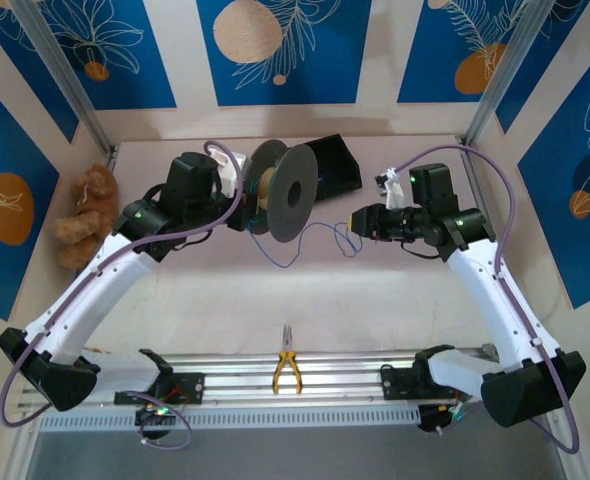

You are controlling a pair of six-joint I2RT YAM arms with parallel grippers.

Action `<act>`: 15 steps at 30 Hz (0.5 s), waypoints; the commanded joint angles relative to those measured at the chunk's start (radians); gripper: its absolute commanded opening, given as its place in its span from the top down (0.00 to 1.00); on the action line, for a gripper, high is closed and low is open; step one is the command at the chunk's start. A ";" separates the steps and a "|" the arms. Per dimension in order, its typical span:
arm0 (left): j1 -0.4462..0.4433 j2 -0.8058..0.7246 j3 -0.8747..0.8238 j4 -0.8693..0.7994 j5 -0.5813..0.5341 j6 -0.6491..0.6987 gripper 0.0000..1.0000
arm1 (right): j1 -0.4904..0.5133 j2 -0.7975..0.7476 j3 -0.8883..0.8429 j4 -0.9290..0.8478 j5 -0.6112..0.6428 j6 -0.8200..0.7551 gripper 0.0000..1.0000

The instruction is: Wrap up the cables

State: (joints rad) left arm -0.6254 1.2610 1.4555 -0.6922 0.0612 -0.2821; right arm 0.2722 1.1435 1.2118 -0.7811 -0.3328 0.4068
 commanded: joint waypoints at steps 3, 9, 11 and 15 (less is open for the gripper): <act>0.007 -0.014 0.069 0.070 0.045 -0.017 1.00 | 0.019 0.010 0.039 -0.058 0.100 -0.066 0.76; 0.006 -0.004 0.077 0.066 0.052 -0.019 1.00 | 0.032 0.012 0.062 -0.078 0.137 -0.094 0.75; 0.006 -0.001 0.078 0.069 0.056 -0.022 1.00 | 0.035 0.015 0.060 -0.080 0.139 -0.099 0.75; 0.007 0.005 0.090 0.065 0.064 -0.024 1.00 | 0.047 0.026 0.053 -0.082 0.146 -0.110 0.75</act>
State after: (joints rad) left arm -0.6258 1.2732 1.4841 -0.6968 0.0837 -0.2829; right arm 0.3073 1.1591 1.2510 -0.8356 -0.2035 0.3271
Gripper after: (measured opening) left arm 0.076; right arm 0.253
